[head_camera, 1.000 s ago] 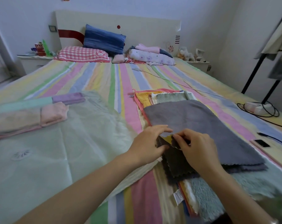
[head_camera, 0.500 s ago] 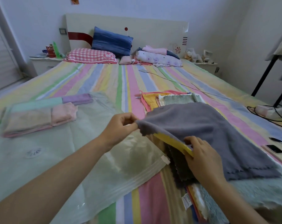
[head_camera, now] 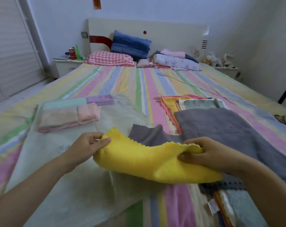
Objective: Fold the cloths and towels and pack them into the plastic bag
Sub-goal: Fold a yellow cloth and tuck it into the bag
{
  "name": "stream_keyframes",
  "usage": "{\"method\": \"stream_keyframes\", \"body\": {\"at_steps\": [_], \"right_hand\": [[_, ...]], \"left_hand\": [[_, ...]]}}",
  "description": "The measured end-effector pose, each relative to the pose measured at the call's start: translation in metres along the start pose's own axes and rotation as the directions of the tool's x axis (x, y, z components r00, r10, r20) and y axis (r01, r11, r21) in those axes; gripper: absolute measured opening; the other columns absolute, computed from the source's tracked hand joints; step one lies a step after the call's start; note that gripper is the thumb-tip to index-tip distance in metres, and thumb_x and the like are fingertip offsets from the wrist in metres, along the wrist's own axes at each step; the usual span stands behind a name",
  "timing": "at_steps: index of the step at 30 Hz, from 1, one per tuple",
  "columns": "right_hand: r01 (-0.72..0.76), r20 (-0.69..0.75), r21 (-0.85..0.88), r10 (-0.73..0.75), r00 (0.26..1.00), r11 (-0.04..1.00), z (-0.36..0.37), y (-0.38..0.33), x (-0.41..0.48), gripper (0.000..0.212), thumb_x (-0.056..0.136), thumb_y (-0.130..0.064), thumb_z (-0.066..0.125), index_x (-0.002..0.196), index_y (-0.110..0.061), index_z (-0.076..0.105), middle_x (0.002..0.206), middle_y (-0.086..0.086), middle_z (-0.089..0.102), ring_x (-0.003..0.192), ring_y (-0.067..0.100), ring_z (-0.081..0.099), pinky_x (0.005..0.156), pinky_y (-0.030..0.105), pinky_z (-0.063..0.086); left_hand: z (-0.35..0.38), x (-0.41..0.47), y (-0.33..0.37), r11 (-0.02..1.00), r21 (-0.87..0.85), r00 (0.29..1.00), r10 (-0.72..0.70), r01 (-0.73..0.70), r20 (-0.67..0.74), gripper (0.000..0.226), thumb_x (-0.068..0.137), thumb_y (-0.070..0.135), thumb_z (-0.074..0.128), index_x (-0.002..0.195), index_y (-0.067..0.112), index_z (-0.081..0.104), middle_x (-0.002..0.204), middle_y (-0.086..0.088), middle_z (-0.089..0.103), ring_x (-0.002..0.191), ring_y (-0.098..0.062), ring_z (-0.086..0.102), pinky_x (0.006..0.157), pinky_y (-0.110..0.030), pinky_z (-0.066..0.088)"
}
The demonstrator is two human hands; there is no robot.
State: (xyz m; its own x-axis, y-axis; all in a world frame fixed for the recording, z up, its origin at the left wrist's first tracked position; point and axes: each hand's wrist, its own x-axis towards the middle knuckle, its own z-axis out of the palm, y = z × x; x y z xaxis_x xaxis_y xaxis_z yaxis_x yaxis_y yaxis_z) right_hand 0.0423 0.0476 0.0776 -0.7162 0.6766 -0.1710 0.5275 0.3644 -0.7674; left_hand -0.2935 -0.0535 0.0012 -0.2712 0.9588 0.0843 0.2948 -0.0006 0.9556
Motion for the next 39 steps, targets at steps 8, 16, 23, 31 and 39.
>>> {"method": "stream_keyframes", "body": {"at_steps": [8,16,23,31,39], "right_hand": [[-0.211,0.229,-0.179,0.249,0.941,0.961,-0.003,0.012,0.006,0.030,0.083,-0.048,0.065,0.110,-0.034,0.062,0.106,-0.016,0.069,0.093,0.002,0.067,0.089,0.026,0.053],[-0.343,-0.374,-0.281,0.227,0.899,0.896,-0.015,0.074,0.054,0.021,0.090,-0.039,0.064,0.086,-0.019,0.061,0.079,0.000,0.061,0.070,0.017,0.057,0.060,0.030,0.044],[-0.332,-0.291,-0.533,0.200,0.936,0.778,-0.016,0.106,0.083,0.051,0.087,-0.051,0.061,0.128,-0.021,0.056,0.128,-0.003,0.055,0.125,0.021,0.041,0.093,0.035,0.046],[-0.230,-0.144,-0.626,0.179,0.973,0.745,-0.018,0.105,0.101,0.043,0.094,-0.056,0.046,0.074,-0.018,0.053,0.077,0.000,0.054,0.072,0.012,0.047,0.065,0.031,0.042],[-0.053,-0.208,-0.479,-0.055,0.977,0.876,0.012,0.054,0.142,0.031,0.088,-0.044,0.065,0.071,-0.022,0.050,0.069,-0.004,0.050,0.063,0.012,0.046,0.053,0.027,0.031]], "left_hand": [[0.016,-0.010,-0.016,0.924,0.374,0.977,-0.144,0.076,0.158,0.023,0.094,0.031,0.059,0.079,0.015,0.059,0.052,0.004,0.033,0.051,-0.009,0.030,0.048,-0.016,0.025],[0.037,0.058,-0.017,0.928,0.364,0.982,-0.002,0.072,-0.190,0.024,0.092,0.025,0.064,0.071,0.015,0.058,0.064,0.008,0.054,0.064,-0.012,0.051,0.062,-0.029,0.040],[0.049,0.090,-0.034,0.887,0.267,0.925,-0.376,0.376,-0.054,0.026,0.076,0.028,0.078,0.090,0.006,0.071,0.093,-0.015,0.071,0.092,-0.032,0.068,0.083,-0.041,0.054],[0.044,0.082,-0.031,0.895,0.183,0.913,-0.402,0.408,-0.068,0.020,0.082,0.017,0.076,0.073,0.006,0.062,0.071,-0.010,0.063,0.061,-0.017,0.058,0.057,-0.028,0.048],[-0.037,0.033,-0.019,0.934,0.195,0.931,-0.240,0.298,-0.273,0.026,0.086,0.019,0.072,0.089,-0.007,0.065,0.081,-0.026,0.064,0.067,-0.022,0.057,0.063,-0.031,0.043]]}}
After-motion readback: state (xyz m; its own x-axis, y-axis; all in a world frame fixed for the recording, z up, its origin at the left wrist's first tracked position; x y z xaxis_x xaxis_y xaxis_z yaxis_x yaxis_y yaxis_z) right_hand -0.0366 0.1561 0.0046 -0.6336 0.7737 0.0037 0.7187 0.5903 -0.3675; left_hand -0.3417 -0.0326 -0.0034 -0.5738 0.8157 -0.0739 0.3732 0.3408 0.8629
